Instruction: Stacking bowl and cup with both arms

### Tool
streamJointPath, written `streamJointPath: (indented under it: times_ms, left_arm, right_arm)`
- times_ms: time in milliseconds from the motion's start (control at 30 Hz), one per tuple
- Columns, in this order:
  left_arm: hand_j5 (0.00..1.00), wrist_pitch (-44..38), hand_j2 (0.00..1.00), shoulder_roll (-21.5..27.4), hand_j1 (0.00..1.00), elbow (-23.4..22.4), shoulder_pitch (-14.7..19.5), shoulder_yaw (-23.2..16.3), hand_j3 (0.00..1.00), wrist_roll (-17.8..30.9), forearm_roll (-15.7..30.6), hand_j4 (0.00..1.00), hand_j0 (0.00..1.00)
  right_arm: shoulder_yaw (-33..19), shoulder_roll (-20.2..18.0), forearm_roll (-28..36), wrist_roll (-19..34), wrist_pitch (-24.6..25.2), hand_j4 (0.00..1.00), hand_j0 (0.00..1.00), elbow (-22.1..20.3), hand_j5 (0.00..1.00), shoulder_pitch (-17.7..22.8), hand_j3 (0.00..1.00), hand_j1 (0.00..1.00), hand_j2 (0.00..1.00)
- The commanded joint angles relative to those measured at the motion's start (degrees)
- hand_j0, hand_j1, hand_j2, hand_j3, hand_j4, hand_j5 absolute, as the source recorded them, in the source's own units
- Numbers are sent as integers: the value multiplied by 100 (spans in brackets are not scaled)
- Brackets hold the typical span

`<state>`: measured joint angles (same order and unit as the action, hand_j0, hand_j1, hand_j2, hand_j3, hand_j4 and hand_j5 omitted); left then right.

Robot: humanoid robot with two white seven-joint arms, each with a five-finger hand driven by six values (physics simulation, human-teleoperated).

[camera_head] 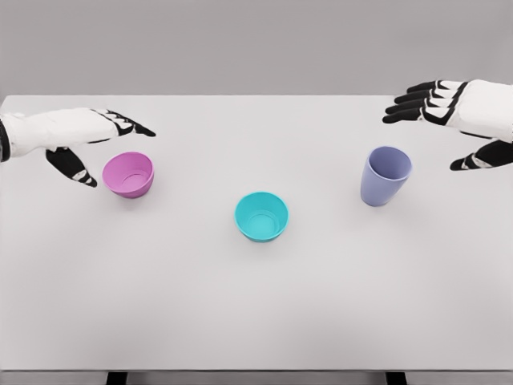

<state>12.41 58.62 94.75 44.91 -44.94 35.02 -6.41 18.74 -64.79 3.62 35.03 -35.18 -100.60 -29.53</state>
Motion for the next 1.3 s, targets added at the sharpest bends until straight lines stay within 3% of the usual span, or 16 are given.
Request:
streamJointPath:
  times_ms: [0, 167, 267, 400, 867, 1067, 1267]
  left_arm:
    - [100, -63, 100, 9, 100, 70, 0, -111, 100, -2, -307, 100, 100]
    - [100, -37, 100, -44, 100, 175, 18, -85, 100, -2, -589, 100, 100]
    - [100, -63, 100, -62, 100, 245, -35, -41, 100, -2, -1011, 100, 100]
    - [100, -37, 100, -62, 100, 237, -70, -103, 100, -2, -1011, 100, 100]
    - [100, -37, 100, -475, 100, -141, -61, -340, 100, -2, -1037, 100, 100]
    - [100, -37, 100, -510, 100, -273, -61, -384, 100, -2, -1037, 100, 100]
    - [100, -28, 100, -598, 100, -396, -61, -375, 100, -2, -1125, 100, 100]
  right_arm:
    - [7, 11, 42, -3, 18, 100, 100, 5, 100, 0, 100, 100, 100]
    - [-2, -42, 42, -3, 18, 100, 100, -3, 100, 70, 100, 100, 100]
    - [16, -103, 33, -3, 18, 100, 100, 5, 100, 229, 100, 100, 100]
    - [-45, -358, 42, -3, 18, 100, 100, 5, 100, 246, 100, 100, 100]
    - [-72, -543, 51, -3, 18, 100, 100, 5, 100, 255, 100, 100, 100]
    - [-168, -956, 77, -3, 18, 100, 100, 5, 100, 255, 100, 100, 100]
    - [-195, -947, 77, -3, 18, 100, 100, 5, 100, 264, 100, 100, 100]
